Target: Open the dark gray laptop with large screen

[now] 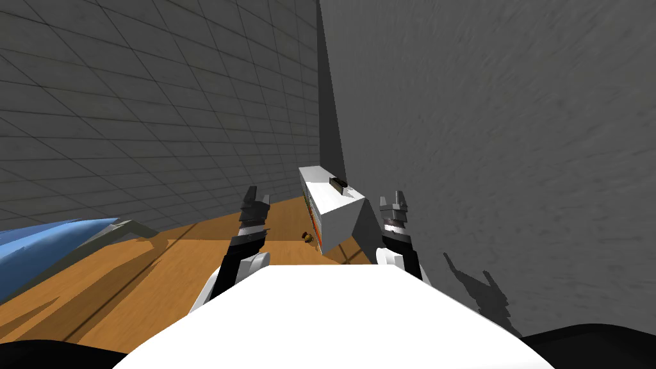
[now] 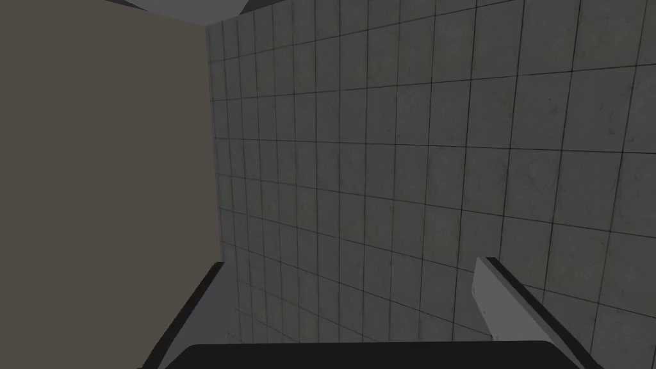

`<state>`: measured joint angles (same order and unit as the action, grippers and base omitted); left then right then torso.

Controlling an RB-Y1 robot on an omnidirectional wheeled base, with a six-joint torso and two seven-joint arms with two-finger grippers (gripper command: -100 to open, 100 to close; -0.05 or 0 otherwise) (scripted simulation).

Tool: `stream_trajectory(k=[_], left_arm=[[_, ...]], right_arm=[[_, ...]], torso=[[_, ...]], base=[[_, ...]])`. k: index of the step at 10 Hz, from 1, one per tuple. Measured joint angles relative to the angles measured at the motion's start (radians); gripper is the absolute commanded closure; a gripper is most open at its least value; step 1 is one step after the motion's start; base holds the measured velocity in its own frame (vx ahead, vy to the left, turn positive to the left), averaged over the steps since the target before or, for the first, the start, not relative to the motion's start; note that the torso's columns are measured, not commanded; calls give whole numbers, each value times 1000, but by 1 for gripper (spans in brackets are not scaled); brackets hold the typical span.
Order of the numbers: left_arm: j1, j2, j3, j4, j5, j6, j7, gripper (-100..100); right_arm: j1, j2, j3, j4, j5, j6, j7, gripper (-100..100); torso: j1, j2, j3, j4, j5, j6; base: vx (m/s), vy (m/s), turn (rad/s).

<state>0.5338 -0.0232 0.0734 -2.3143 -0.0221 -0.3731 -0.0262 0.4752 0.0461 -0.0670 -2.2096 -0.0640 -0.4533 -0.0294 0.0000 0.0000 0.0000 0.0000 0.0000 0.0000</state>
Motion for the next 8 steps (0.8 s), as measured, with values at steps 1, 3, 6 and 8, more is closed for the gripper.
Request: stream_trajectory(k=[1, 3, 6, 8], left_arm=[[0, 0, 0, 0, 0, 0, 0, 0], [0, 0, 0, 0, 0, 0, 0, 0], [0, 0, 0, 0, 0, 0, 0, 0], [0, 0, 0, 0, 0, 0, 0, 0]], right_arm=[[0, 0, 0, 0, 0, 0, 0, 0], [0, 0, 0, 0, 0, 0, 0, 0], [0, 0, 0, 0, 0, 0, 0, 0], [0, 0, 0, 0, 0, 0, 0, 0]], torso=[[0, 40, -82, 41, 0, 0], [0, 175, -351, 176, 0, 0], [0, 396, -792, 396, 0, 0], [0, 544, -1087, 544, 0, 0]], base=[[0, 0, 0], [0, 0, 0], [0, 0, 0], [0, 0, 0]])
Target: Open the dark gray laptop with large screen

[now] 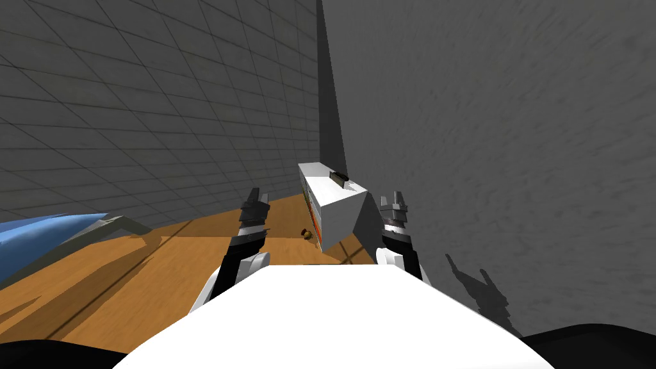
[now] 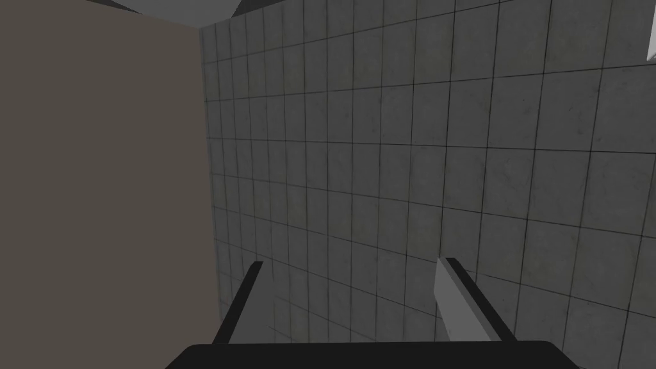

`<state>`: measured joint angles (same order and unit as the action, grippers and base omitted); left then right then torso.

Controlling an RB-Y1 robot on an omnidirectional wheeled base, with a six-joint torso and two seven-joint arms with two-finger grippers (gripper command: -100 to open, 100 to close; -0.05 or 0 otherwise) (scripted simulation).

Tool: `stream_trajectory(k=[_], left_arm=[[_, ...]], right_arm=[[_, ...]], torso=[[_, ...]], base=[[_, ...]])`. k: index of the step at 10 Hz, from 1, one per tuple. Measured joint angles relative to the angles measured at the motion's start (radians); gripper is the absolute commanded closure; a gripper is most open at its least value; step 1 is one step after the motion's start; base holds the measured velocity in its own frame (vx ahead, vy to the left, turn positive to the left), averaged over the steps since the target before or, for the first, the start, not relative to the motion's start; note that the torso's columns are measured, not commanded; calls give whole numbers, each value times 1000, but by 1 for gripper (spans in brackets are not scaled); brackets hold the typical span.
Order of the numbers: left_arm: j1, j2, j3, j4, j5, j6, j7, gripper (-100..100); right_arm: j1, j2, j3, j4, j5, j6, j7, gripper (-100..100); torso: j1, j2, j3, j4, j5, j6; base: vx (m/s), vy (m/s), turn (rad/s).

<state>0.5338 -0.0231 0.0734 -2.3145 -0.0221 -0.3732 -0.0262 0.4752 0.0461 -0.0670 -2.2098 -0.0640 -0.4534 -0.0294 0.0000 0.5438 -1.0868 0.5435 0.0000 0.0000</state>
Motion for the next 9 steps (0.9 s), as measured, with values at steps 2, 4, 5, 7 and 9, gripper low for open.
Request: stream_trajectory(k=[2, 4, 5, 7, 9], left_arm=[[0, 0, 0, 0, 0, 0, 0, 0], [0, 0, 0, 0, 0, 0, 0, 0], [0, 0, 0, 0, 0, 0, 0, 0], [0, 0, 0, 0, 0, 0, 0, 0], [0, 0, 0, 1, 0, 0, 0, 0]], right_arm=[[0, 0, 0, 0, 0, 0, 0, -100], [-4, -48, -3, 8, 8, 3, 2, -100], [-5, -76, -3, 14, 15, 3, 6, -100], [-12, -126, -10, 26, 30, 9, 11, -100], [-26, -184, -19, 51, 56, 16, 20, -100]], torso=[[0, 148, -295, 148, 0, 0], [0, 191, -384, 190, 0, 0], [0, 193, -388, 193, 0, 0], [0, 194, -389, 194, 0, 0], [1, 194, -389, 194, 0, 0]], base=[[2, 4, 29], [-4, 10, 35], [-6, 22, 99], [-7, 20, 52], [-6, 46, 174]])
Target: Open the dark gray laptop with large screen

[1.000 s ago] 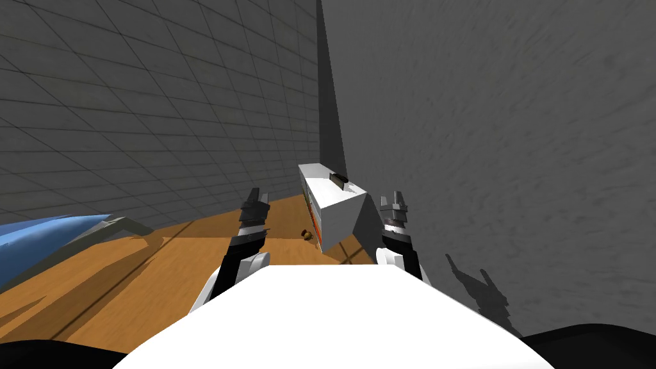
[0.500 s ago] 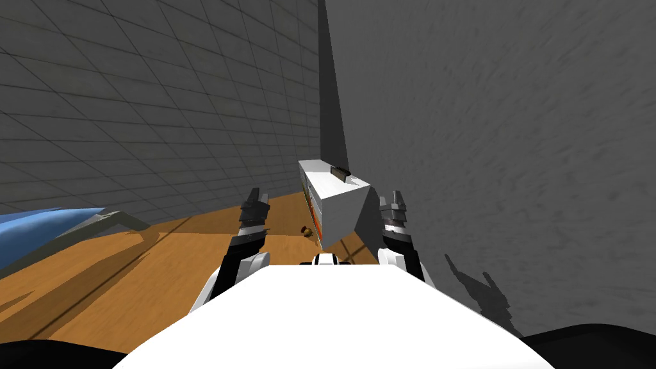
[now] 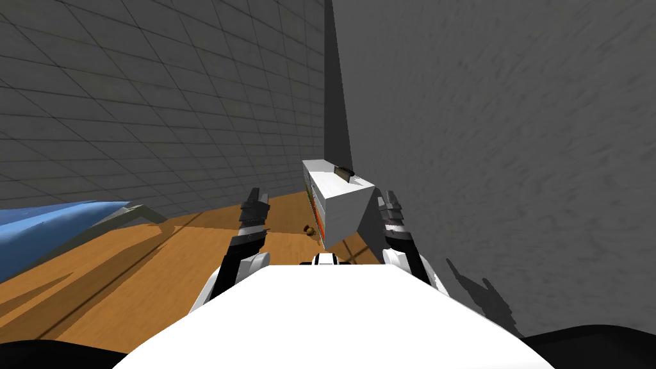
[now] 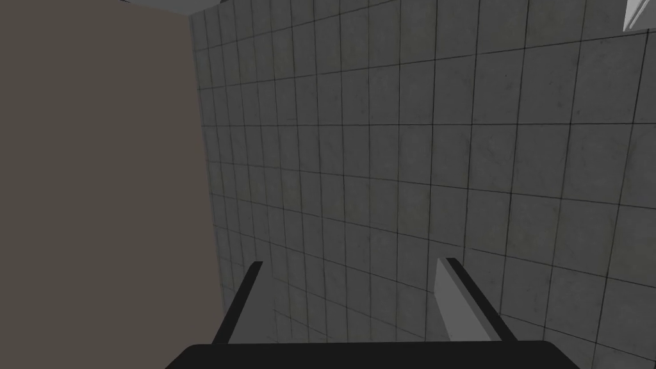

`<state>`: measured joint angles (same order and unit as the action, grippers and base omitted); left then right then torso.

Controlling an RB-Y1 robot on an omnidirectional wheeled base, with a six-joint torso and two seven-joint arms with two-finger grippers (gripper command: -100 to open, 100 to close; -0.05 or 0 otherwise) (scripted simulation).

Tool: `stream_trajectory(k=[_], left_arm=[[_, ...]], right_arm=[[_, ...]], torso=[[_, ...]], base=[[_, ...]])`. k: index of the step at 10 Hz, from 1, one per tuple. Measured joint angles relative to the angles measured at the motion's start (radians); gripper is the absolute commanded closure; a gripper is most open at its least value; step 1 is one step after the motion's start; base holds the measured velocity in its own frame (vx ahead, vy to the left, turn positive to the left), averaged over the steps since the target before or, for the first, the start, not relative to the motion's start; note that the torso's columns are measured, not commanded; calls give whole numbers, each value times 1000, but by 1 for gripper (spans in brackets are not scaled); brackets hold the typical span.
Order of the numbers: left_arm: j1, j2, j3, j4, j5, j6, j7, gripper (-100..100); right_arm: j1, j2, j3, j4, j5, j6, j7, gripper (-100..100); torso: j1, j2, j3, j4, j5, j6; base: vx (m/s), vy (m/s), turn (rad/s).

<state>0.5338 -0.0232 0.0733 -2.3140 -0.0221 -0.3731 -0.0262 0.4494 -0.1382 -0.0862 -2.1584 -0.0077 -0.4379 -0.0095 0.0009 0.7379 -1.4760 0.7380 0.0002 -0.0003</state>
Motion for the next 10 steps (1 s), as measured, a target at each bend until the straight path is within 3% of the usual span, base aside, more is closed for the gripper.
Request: stream_trajectory(k=[5, 10], left_arm=[[0, 0, 0, 0, 0, 0, 0, 0], [0, 0, 0, 0, 0, 0, 0, 0]], right_arm=[[-36, -143, -36, 88, 88, 12, 28, -100], [-98, -277, -78, 204, 236, 53, 87, -100]], torso=[[1, 0, 0, 0, 0, 0], [-2, 0, 0, 0, 0, 0]], base=[[-4, 52, 156], [-1, 86, 217]])
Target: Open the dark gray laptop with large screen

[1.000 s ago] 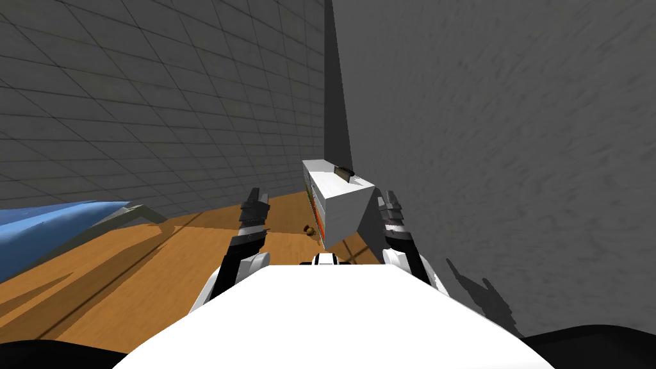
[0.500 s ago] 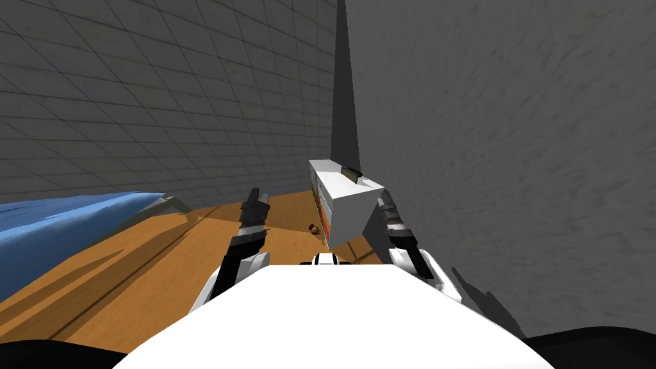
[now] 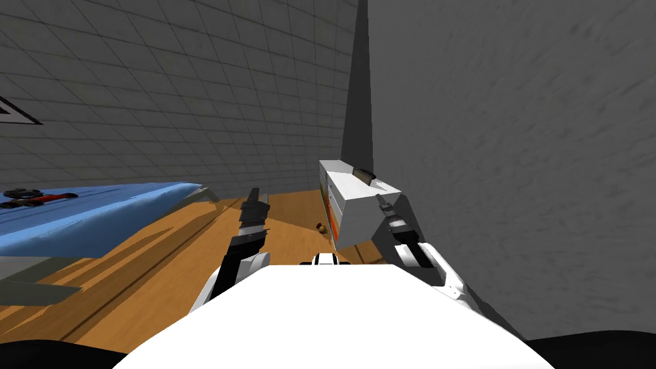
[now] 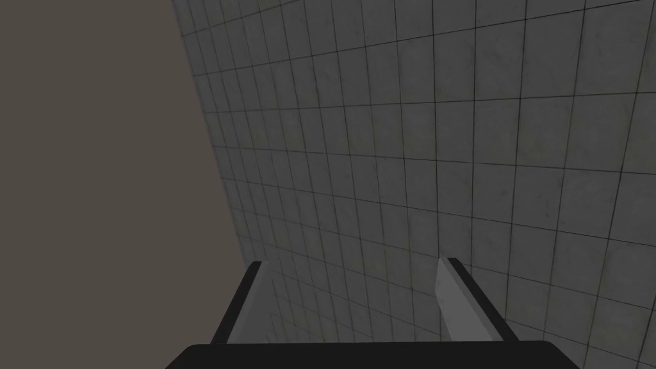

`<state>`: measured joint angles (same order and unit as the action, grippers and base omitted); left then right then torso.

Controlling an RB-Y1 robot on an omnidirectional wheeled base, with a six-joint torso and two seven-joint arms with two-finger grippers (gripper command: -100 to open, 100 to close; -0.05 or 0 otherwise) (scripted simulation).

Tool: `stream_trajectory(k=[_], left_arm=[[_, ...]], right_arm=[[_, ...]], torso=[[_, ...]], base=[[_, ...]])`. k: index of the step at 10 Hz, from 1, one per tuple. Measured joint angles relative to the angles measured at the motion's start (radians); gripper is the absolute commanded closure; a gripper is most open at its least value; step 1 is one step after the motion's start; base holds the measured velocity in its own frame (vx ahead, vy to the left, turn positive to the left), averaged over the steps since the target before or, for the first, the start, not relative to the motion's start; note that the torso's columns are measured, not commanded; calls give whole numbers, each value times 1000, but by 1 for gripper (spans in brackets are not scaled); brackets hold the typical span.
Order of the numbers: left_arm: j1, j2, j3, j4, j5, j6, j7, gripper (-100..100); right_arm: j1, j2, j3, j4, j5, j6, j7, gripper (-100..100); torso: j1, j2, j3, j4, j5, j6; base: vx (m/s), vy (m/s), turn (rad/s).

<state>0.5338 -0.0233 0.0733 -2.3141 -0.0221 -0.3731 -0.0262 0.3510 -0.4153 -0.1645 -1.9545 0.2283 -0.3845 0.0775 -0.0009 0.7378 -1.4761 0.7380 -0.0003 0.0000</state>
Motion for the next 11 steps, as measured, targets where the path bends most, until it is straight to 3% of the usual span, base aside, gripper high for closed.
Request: stream_trajectory(k=[7, 11], left_arm=[[0, 0, 0, 0, 0, 0, 0, 0], [0, 0, 0, 0, 0, 0, 0, 0]], right_arm=[[-83, -185, -59, 173, 189, 43, 91, -100], [-138, -264, -62, 257, 289, 94, 166, -100]], torso=[[0, 0, 0, 0, 0, 0], [-1, 0, 0, 0, 0, 0]], base=[[-1, 41, 199], [-6, -43, 163]])
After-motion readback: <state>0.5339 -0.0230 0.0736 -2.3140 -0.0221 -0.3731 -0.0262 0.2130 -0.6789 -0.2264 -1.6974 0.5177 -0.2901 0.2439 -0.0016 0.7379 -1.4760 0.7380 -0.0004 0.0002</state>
